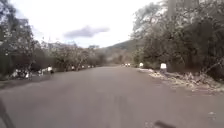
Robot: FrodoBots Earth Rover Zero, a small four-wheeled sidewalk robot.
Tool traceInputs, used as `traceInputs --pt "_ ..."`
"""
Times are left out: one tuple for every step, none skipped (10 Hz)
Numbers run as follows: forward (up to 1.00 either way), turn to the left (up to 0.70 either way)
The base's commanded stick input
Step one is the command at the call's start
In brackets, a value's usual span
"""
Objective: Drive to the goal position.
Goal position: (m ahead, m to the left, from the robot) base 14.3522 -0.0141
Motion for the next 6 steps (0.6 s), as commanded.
traceInputs --pt "1.0 0.0" --pt "1.0 0.0" --pt "1.0 0.0" --pt "1.0 0.0" --pt "1.0 0.0" --pt "1.0 0.0"
